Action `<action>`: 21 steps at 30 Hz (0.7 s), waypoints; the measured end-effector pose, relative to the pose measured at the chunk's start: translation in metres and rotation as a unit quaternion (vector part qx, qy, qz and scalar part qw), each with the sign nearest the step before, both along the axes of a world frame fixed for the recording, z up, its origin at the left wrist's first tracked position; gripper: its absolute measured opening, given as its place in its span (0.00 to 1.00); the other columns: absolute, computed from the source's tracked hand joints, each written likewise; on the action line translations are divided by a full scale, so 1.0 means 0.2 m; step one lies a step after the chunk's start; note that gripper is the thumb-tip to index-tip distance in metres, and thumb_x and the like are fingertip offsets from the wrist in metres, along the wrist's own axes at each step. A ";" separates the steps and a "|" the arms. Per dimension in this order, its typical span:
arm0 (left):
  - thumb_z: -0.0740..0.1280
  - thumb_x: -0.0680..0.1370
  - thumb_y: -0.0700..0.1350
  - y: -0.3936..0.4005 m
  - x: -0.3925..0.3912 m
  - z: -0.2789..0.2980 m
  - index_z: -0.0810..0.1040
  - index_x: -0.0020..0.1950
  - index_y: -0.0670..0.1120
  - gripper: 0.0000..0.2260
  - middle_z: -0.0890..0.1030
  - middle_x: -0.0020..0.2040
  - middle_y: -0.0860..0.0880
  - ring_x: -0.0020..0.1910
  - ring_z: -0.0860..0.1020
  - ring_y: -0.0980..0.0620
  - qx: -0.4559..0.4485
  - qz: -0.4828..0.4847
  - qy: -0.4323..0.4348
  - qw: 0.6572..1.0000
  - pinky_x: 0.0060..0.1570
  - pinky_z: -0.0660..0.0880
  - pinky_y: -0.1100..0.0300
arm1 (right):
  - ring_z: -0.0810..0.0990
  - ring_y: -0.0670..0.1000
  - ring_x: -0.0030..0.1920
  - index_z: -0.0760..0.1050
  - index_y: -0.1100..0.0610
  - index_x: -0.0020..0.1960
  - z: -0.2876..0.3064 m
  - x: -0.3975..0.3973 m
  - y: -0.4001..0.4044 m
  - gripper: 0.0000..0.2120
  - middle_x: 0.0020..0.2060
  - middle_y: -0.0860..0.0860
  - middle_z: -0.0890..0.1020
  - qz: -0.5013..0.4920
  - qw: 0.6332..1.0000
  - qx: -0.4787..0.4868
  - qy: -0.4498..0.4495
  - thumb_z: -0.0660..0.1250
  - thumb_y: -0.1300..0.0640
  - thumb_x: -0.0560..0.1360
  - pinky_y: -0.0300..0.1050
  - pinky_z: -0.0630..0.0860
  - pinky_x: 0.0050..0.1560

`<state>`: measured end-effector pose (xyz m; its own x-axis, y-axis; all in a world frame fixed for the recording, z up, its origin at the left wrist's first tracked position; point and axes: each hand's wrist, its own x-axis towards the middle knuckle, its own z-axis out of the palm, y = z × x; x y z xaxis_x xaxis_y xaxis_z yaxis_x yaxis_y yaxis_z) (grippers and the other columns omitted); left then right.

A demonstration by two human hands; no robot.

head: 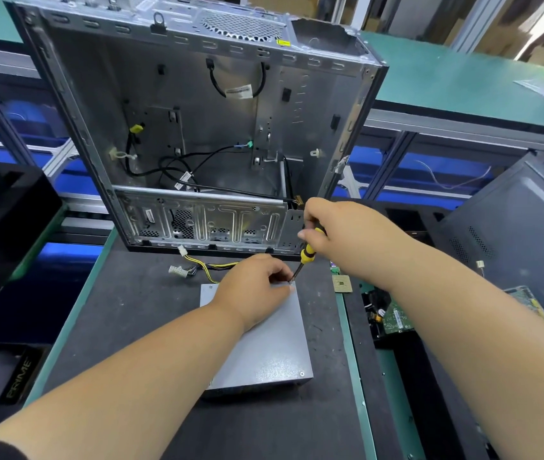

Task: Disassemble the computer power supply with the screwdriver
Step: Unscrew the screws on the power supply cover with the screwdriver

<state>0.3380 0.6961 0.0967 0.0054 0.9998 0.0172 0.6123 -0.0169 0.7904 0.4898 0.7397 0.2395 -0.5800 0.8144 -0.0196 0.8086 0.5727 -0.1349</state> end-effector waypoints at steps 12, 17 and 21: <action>0.72 0.75 0.51 0.00 0.00 -0.02 0.81 0.45 0.60 0.03 0.79 0.46 0.59 0.47 0.76 0.60 -0.007 0.015 0.004 1.000 0.49 0.74 0.61 | 0.73 0.46 0.35 0.72 0.52 0.46 -0.01 0.00 -0.01 0.19 0.33 0.47 0.76 -0.037 0.998 0.036 -0.024 0.59 0.37 0.79 0.44 0.65 0.31; 0.72 0.74 0.51 0.01 0.01 -0.03 0.82 0.46 0.59 0.02 0.79 0.45 0.59 0.47 0.76 0.60 -0.003 0.021 0.012 1.000 0.48 0.73 0.62 | 0.70 0.45 0.33 0.70 0.51 0.50 -0.01 0.00 -0.01 0.06 0.34 0.47 0.74 -0.042 0.998 -0.030 0.040 0.64 0.49 0.80 0.43 0.63 0.32; 0.72 0.74 0.52 0.01 0.01 -0.03 0.82 0.45 0.59 0.02 0.79 0.45 0.59 0.47 0.76 0.60 -0.001 0.022 0.020 1.000 0.46 0.71 0.62 | 0.71 0.44 0.34 0.68 0.49 0.52 -0.01 0.01 -0.03 0.06 0.38 0.46 0.74 -0.043 0.994 -0.076 0.062 0.65 0.53 0.79 0.41 0.63 0.32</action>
<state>0.3399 0.6980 0.0915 -0.0379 0.9992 0.0156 0.6430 0.0124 0.7657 0.4924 0.7344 0.2382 -0.5133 0.8546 -0.0782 0.8257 0.4669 -0.3166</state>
